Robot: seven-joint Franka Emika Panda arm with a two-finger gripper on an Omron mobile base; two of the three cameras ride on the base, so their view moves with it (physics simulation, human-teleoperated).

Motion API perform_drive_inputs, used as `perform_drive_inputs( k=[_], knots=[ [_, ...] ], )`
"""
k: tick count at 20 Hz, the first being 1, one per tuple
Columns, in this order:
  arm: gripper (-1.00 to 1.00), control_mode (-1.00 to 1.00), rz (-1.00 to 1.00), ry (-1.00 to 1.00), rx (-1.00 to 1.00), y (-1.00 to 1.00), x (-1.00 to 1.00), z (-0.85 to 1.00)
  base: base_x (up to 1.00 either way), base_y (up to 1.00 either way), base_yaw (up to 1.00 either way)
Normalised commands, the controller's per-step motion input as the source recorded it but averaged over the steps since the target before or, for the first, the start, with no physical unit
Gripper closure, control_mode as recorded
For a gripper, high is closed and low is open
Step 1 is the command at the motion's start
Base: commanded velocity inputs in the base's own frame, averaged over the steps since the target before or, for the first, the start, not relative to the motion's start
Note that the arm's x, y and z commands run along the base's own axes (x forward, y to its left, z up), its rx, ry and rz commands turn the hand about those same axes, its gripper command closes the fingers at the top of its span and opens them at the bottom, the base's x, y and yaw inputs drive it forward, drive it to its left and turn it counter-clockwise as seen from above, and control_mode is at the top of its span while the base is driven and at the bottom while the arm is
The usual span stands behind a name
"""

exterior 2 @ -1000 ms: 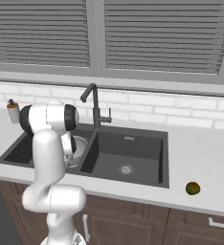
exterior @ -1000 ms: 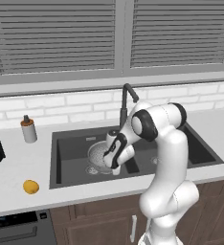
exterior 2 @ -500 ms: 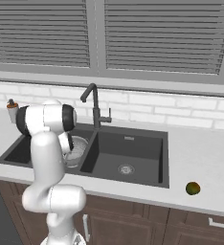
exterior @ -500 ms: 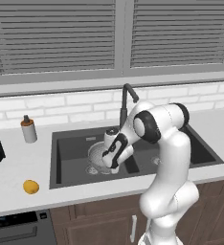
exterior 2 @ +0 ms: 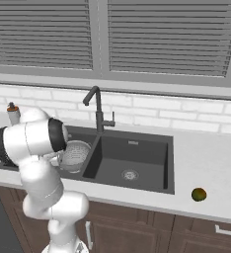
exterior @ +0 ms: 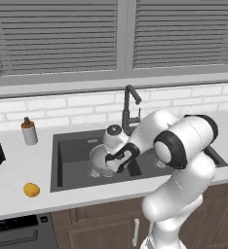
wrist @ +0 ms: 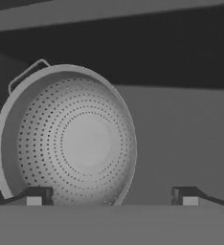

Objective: Put the colander in the sink, put the mango, mango in the colander, and turn on the sink faucet and pour water over the colander.

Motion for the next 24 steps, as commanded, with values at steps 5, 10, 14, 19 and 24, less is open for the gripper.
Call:
perform_drive_inputs(
  k=[5, 10, 14, 19, 24],
  knots=[
    [-1.0, -1.0, 0.15, -0.19, -0.07, 0.35, -0.67, 0.9, 0.0, 0.0, 0.0],
    [-1.0, -1.0, 0.24, 0.08, -0.04, 0.31, -0.05, 1.0, 0.0, 0.0, 0.0],
    [-1.0, -1.0, 0.22, 0.24, -0.02, 0.25, 0.0, 1.0, 0.0, 0.0, 0.0],
    [-1.0, -1.0, 0.11, 0.1, -0.08, 0.56, 0.0, 0.38, 0.0, 0.0, 0.0],
    [-1.0, -1.0, 0.13, 0.06, -0.02, 0.57, 0.07, 0.0, 0.0, 0.0, 0.0]
  ],
)
